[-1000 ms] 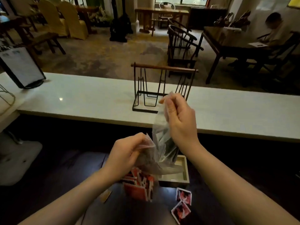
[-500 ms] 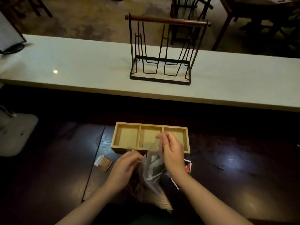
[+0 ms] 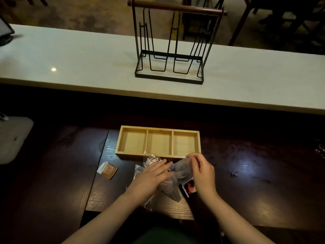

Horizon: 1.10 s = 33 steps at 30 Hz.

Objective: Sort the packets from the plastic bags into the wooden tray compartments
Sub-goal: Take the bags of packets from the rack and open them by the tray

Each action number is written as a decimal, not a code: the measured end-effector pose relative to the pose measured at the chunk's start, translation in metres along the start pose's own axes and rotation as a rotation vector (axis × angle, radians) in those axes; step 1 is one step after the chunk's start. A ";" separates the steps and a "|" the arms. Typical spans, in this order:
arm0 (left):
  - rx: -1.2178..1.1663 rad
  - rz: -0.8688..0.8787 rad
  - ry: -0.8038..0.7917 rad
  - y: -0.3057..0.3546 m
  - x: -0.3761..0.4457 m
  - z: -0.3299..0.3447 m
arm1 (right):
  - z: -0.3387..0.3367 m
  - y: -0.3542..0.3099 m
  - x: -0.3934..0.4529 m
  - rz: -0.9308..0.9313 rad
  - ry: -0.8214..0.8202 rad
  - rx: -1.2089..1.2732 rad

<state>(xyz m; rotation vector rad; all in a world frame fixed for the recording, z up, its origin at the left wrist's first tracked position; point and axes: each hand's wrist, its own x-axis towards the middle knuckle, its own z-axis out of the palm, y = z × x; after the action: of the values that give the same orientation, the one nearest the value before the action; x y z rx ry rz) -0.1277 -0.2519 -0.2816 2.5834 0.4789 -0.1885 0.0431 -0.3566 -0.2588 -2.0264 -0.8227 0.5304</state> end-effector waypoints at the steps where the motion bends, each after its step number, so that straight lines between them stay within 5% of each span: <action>1: 0.027 0.025 -0.015 0.000 0.003 0.001 | -0.004 0.003 -0.001 -0.023 0.013 -0.029; 5: 0.076 0.082 -0.090 0.006 0.015 0.007 | -0.017 0.016 -0.009 -0.064 0.066 -0.143; 8: 0.208 0.149 0.055 0.006 0.021 0.010 | -0.023 0.028 -0.013 -0.046 0.023 -0.183; 12: 0.264 0.124 0.037 -0.004 0.014 0.006 | -0.034 0.036 -0.012 0.000 -0.042 -0.163; 22: 0.040 -0.377 0.353 -0.052 -0.045 -0.030 | -0.047 0.026 -0.014 -0.037 -0.101 -0.215; 25: 0.145 -0.536 0.264 -0.061 -0.037 -0.026 | -0.046 0.018 -0.014 0.000 -0.104 -0.235; 29: 0.261 -0.534 0.033 -0.060 -0.034 0.002 | -0.044 0.014 -0.013 0.064 -0.134 -0.256; 33: 0.340 -0.565 0.111 -0.057 -0.031 0.002 | -0.048 -0.002 -0.012 0.167 -0.184 -0.096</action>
<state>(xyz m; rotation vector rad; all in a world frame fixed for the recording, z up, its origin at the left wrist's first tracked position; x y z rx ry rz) -0.1775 -0.2154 -0.3023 2.7215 1.3138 -0.3437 0.0641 -0.3914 -0.2308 -2.1701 -0.8037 0.7954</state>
